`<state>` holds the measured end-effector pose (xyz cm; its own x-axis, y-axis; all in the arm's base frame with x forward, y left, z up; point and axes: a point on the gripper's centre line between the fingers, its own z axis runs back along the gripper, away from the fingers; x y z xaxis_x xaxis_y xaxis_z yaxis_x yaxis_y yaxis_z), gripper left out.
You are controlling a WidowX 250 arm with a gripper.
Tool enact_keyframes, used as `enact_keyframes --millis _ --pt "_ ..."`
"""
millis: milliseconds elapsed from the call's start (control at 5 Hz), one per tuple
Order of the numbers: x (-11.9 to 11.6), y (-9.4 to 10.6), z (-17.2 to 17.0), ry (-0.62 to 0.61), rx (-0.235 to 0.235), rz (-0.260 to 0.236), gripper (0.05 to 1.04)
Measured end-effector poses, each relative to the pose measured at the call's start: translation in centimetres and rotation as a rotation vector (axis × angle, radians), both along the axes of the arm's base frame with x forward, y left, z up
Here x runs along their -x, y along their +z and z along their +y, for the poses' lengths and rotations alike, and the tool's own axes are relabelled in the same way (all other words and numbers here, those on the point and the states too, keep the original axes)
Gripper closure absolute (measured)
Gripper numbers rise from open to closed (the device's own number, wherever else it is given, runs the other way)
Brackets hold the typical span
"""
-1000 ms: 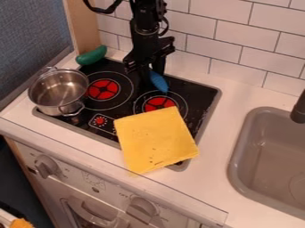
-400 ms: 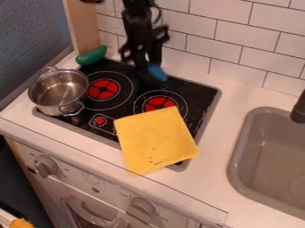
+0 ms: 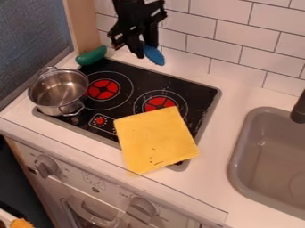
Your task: Put blue fork on top of yellow cloth
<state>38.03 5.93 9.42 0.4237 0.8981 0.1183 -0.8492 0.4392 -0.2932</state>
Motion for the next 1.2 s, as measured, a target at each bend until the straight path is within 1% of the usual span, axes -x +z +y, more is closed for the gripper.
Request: enact_keyframes --millis 200,400,600,800,1200 --pt "3.1 0.8 -1.4 -0.022 0.007 -0.002 0.707" --pt "6.7 0.3 -2.0 -0.016 0.005 0.017 0.707" --pt "9.3 -1.0 -3.6 -0.014 0.005 0.038 0.707" --pt "10.7 -2.7 -5.0 -0.035 -0.029 0.069 0.707" --pt "11.1 -5.8 -7.3 -0.060 -0.061 0.099 0.707"
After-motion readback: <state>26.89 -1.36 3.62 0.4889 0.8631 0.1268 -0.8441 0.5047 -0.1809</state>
